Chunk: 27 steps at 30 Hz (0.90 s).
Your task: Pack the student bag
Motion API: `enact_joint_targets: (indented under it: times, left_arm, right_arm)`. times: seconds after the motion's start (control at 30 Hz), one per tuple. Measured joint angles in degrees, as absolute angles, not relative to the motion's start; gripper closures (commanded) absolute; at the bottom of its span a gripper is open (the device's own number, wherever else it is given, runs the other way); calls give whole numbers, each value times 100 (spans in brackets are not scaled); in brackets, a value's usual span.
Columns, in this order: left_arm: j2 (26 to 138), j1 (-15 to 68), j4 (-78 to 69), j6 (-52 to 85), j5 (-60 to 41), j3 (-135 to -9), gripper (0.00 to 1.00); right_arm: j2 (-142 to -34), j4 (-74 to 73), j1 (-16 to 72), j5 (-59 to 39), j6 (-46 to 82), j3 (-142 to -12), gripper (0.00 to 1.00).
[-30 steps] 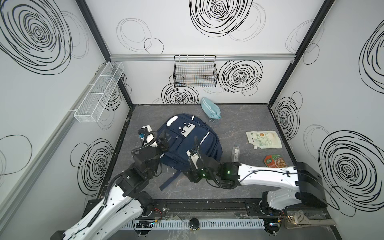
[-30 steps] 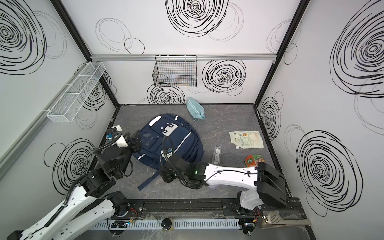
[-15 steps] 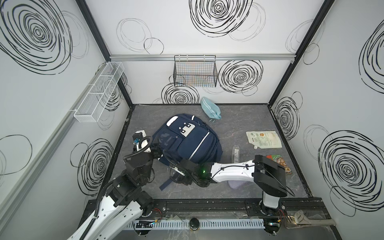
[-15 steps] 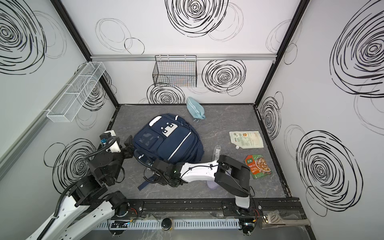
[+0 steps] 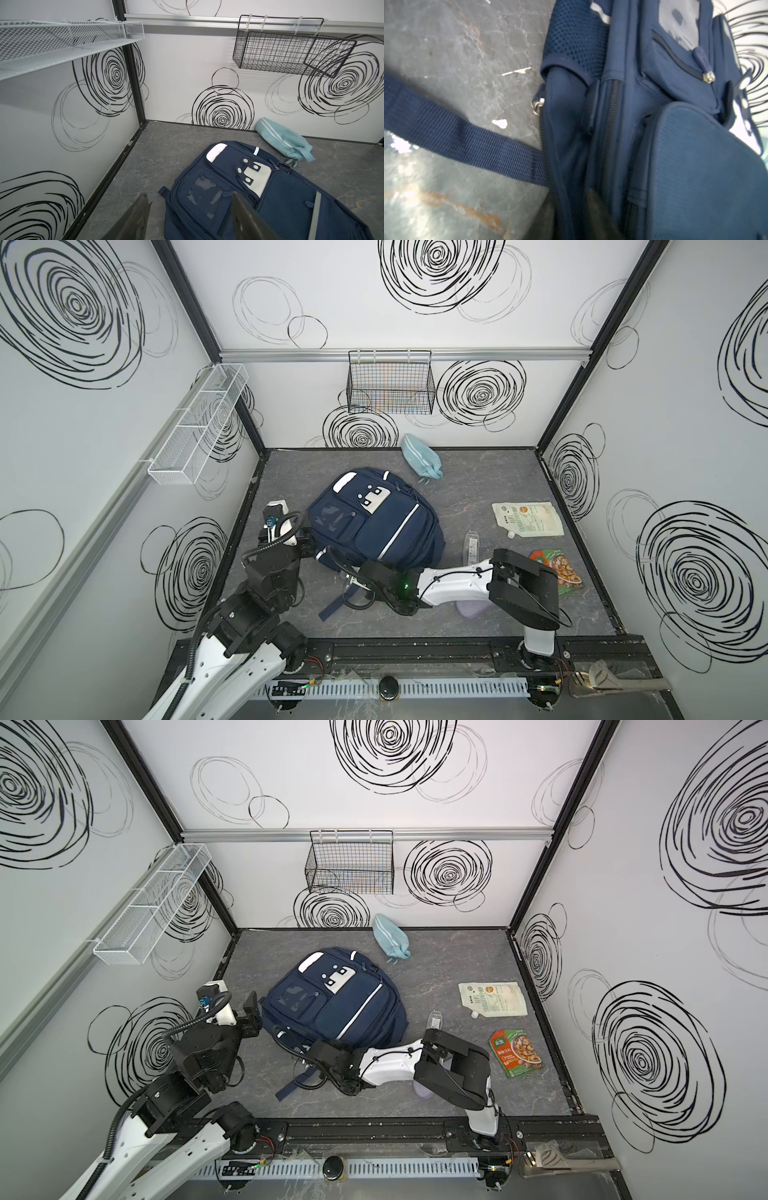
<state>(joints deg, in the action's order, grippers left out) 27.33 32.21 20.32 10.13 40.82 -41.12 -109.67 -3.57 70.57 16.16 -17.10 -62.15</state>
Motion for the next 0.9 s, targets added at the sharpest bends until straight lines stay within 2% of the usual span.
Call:
enact_joint_targets:
  times: [0.07,0.2,0.37,0.5,0.7,0.77,0.83,0.9]
  left_arm:
    - [2755,3186,2047,867,4075,-4141,26]
    - [2825,3087,1931,196,3732,-4134,16]
    - [3135,2919,1903,-1144,2307,-3935,11]
    - [3813,2858,2171,-2204,1015,-3918,12]
    - [4689,2799,2206,-3098,-47,-3863,14]
    - [4965,2783,2147,-3295,-242,-3846,17]
    - [5288,2757,2051,-3461,-340,-3815,28]
    - [5570,2707,1951,-3599,-379,-3774,31]
  right_arm:
    - [-10932,-349,7015,1570,-1778,-6208,100]
    - [-10554,-320,6770,1125,-1761,-6075,100]
    - [-9461,-357,6149,436,-1584,-5544,100]
    - [-8689,-556,5754,143,-1566,-5113,100]
    - [-8425,-792,5509,-276,-1651,-4805,100]
    - [-8383,-832,5439,-412,-1675,-4716,100]
    - [-8274,-875,5382,-552,-1684,-4604,100]
    - [-8149,-921,5336,-628,-1688,-4523,100]
